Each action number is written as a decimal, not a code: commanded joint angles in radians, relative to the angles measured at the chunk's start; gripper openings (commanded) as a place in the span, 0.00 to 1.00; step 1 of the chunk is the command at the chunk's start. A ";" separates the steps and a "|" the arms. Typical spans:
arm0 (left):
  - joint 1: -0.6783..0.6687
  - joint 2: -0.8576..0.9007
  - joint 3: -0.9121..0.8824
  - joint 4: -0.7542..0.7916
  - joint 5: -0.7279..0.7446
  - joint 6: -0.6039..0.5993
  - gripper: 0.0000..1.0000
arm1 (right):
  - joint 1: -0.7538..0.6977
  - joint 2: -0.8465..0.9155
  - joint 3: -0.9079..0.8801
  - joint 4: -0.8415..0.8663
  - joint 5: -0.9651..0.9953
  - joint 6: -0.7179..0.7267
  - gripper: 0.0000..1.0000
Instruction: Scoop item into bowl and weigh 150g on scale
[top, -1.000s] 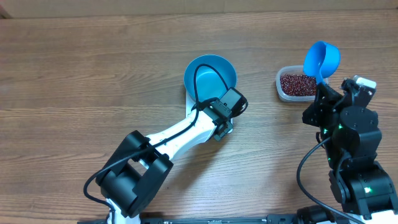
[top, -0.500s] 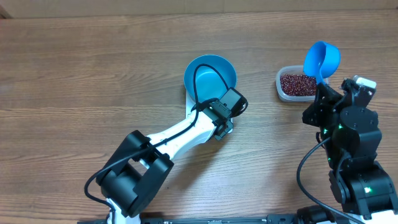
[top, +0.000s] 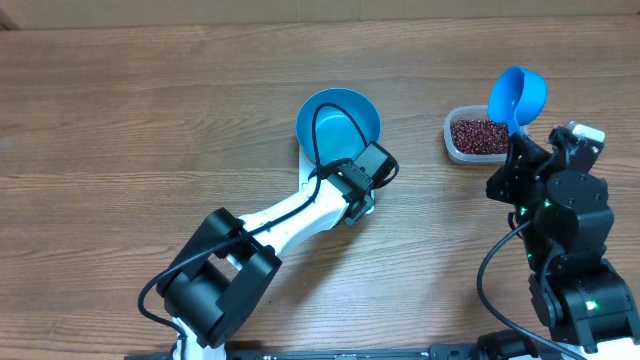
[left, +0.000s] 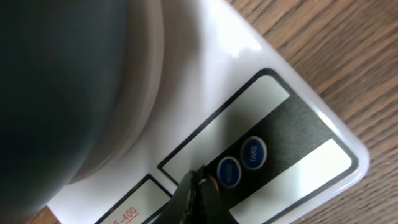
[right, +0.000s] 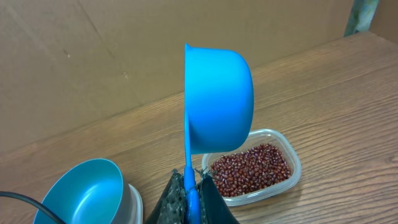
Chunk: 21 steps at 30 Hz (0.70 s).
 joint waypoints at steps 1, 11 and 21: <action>0.002 0.025 0.039 -0.053 -0.063 -0.018 0.04 | -0.005 -0.002 0.034 0.007 0.000 -0.008 0.04; -0.004 -0.161 0.275 -0.208 0.078 -0.064 0.04 | -0.005 -0.002 0.034 -0.027 0.001 -0.008 0.04; 0.235 -0.365 0.280 -0.468 0.413 0.115 0.04 | -0.005 -0.002 0.034 -0.057 0.001 -0.009 0.04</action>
